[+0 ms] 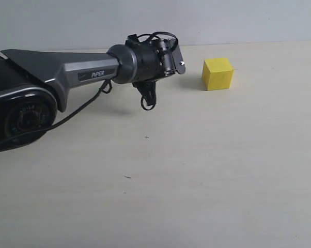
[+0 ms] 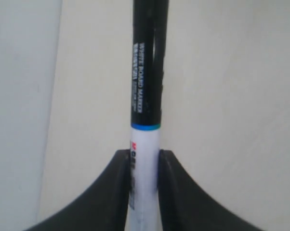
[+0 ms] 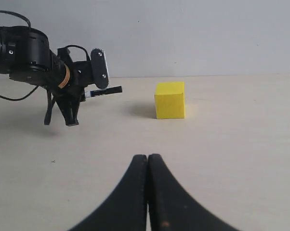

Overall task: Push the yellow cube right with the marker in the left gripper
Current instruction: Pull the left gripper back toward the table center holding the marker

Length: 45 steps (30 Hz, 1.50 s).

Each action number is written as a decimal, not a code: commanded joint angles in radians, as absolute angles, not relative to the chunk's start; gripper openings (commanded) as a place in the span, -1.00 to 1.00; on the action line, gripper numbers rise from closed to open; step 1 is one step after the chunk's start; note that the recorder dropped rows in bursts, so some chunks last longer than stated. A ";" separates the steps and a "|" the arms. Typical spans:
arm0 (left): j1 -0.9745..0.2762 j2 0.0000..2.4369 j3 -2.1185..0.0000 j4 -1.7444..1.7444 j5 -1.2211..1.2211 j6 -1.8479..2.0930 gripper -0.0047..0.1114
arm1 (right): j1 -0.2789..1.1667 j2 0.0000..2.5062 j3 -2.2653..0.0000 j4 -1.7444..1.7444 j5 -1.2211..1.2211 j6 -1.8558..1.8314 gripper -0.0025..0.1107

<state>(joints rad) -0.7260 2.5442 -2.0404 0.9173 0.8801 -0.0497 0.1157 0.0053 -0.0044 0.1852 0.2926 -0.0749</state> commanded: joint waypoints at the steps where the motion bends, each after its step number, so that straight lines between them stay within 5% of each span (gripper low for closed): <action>1: -0.686 2.500 -2.045 0.825 1.041 -0.119 -0.92 | 0.117 0.000 0.000 0.185 0.286 -0.077 -0.96; 13: -0.638 2.237 -1.759 0.541 1.164 -0.141 -0.92 | 0.117 0.000 0.000 0.185 0.286 -0.077 -0.96; 26: -0.645 1.886 -1.259 -0.036 0.707 -0.123 -0.92 | 0.117 0.000 0.000 0.185 0.286 -0.077 -0.96; 45: -0.818 1.652 -1.129 -0.010 0.741 -0.604 -0.92 | 0.117 0.000 0.000 0.185 0.286 -0.077 -0.96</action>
<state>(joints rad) -0.8117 1.6611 -1.1324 -0.0229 0.7076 -0.5132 0.1157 0.0053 -0.0044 0.1852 0.2926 -0.0749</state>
